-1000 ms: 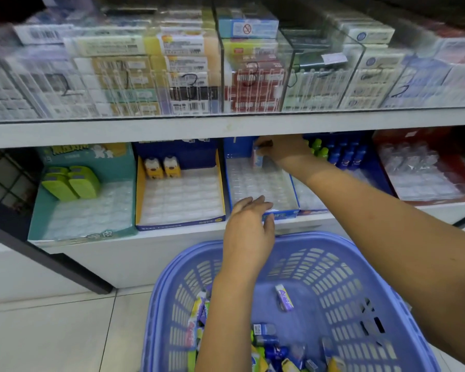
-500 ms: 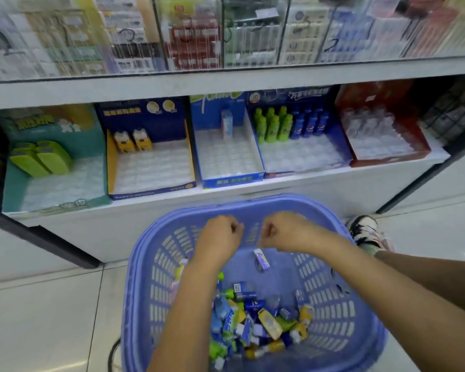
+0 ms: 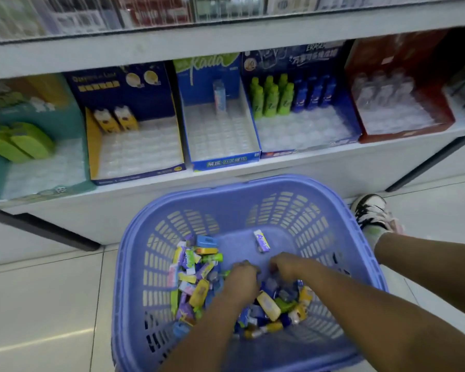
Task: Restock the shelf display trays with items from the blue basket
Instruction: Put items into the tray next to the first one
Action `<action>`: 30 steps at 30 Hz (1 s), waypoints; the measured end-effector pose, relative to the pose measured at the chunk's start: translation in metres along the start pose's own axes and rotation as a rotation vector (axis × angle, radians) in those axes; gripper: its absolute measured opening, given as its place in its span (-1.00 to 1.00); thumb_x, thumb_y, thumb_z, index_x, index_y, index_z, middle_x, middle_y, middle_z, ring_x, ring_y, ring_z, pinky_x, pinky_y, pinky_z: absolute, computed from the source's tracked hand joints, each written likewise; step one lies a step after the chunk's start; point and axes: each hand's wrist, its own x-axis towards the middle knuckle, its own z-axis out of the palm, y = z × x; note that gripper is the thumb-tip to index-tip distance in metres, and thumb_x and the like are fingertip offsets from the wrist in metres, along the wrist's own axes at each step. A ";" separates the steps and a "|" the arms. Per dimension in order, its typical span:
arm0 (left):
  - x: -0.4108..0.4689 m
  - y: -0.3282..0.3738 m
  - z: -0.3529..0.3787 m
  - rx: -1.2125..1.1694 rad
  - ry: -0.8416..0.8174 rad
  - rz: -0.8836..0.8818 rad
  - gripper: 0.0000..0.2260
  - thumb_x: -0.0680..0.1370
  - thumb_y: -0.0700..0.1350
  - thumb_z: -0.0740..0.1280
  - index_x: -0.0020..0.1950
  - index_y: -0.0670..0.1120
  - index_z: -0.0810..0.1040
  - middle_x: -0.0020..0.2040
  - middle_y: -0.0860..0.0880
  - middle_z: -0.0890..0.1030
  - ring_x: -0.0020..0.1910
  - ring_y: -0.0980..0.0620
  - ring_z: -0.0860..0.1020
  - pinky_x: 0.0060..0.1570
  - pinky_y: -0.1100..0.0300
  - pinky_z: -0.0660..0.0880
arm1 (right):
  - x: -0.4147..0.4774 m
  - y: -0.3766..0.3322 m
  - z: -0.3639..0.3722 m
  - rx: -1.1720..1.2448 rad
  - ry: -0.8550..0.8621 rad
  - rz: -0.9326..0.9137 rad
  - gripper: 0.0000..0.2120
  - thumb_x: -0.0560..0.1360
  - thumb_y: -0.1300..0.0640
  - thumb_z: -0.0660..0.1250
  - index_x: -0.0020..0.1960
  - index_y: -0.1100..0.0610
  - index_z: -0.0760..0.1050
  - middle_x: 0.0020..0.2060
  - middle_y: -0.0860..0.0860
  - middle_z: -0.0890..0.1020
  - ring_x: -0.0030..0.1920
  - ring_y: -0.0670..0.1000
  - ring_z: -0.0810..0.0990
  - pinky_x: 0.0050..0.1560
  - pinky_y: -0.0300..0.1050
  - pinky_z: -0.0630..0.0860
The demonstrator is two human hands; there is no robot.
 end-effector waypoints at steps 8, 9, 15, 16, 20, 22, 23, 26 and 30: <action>0.017 -0.001 0.027 -0.233 -0.116 -0.093 -0.71 0.38 0.07 0.45 -0.04 -0.09 0.59 -0.08 -0.11 0.64 -0.07 -0.06 0.59 -0.12 0.06 0.49 | 0.007 0.003 0.006 0.079 -0.002 -0.019 -0.69 0.44 0.19 0.38 0.18 0.19 0.54 0.14 0.16 0.60 0.00 0.05 0.54 0.05 -0.09 0.46; 0.018 -0.001 0.027 -0.269 -0.123 -0.099 -0.73 0.35 0.07 0.48 -0.10 -0.07 0.57 -0.13 -0.08 0.63 -0.12 -0.03 0.58 -0.15 0.09 0.48 | 0.006 0.004 0.002 0.048 -0.053 -0.025 -0.68 0.44 0.18 0.40 0.18 0.21 0.55 0.14 0.16 0.60 0.01 0.07 0.55 0.09 -0.07 0.46; 0.013 -0.014 -0.002 -0.677 -0.073 -0.176 -0.64 0.39 -0.07 0.52 -0.42 -0.05 0.35 -0.40 -0.02 0.37 -0.41 0.09 0.37 -0.31 0.19 0.30 | -0.021 0.011 -0.034 0.131 0.032 -0.032 -0.82 0.42 0.19 0.38 -0.05 0.28 0.60 -0.24 0.15 0.56 -0.24 0.02 0.48 -0.26 -0.21 0.37; 0.011 -0.016 -0.016 -0.789 -0.080 -0.205 -0.65 0.43 -0.06 0.48 -0.41 -0.08 0.37 -0.44 -0.02 0.34 -0.48 0.10 0.39 -0.32 0.16 0.37 | -0.027 0.011 -0.043 0.169 0.076 -0.054 -0.83 0.43 0.18 0.37 -0.09 0.29 0.60 -0.30 0.11 0.52 -0.30 -0.01 0.45 -0.33 -0.23 0.34; -0.006 -0.018 -0.087 -1.280 -0.046 -0.268 -0.82 0.50 -0.03 0.40 -0.17 -0.14 0.57 -0.50 0.02 0.41 -0.49 0.11 0.48 -0.23 0.17 0.58 | -0.063 0.004 -0.081 0.463 0.140 -0.214 -0.81 0.47 0.16 0.39 -0.31 0.12 0.52 -0.47 -0.06 0.54 -0.42 -0.13 0.47 -0.31 -0.29 0.40; -0.021 -0.017 -0.123 -1.416 -0.020 -0.236 -0.86 0.51 -0.05 0.38 -0.11 -0.13 0.58 -0.42 -0.01 0.45 -0.44 0.06 0.50 -0.20 0.16 0.60 | -0.083 -0.004 -0.097 0.623 0.206 -0.279 -0.96 0.48 0.21 0.39 -0.14 0.18 0.56 -0.36 0.01 0.59 -0.36 -0.12 0.53 -0.28 -0.31 0.47; -0.031 -0.018 -0.140 -1.443 -0.020 -0.203 -0.87 0.53 -0.06 0.35 -0.07 -0.12 0.59 -0.38 -0.02 0.51 -0.43 0.06 0.55 -0.24 0.19 0.62 | -0.094 -0.010 -0.104 0.707 0.247 -0.319 -0.91 0.48 0.24 0.38 -0.04 0.25 0.56 -0.30 0.07 0.60 -0.33 -0.10 0.55 -0.27 -0.32 0.49; -0.058 -0.022 -0.187 -1.361 0.056 -0.077 -0.83 0.55 -0.01 0.31 -0.05 -0.10 0.59 -0.37 -0.02 0.60 -0.50 0.12 0.53 -0.46 0.32 0.50 | -0.121 -0.033 -0.126 0.951 0.381 -0.488 -0.79 0.48 0.31 0.34 0.09 0.36 0.53 -0.26 0.10 0.60 -0.30 -0.07 0.58 -0.19 -0.29 0.54; -0.085 -0.025 -0.236 -1.425 0.421 0.102 -0.81 0.54 0.00 0.32 -0.12 -0.11 0.58 -0.32 -0.09 0.58 -0.53 0.15 0.47 -0.54 0.34 0.42 | -0.149 -0.078 -0.154 1.056 0.790 -0.680 -0.84 0.44 0.33 0.39 0.00 0.20 0.57 -0.26 0.07 0.60 -0.34 -0.16 0.60 -0.20 -0.36 0.54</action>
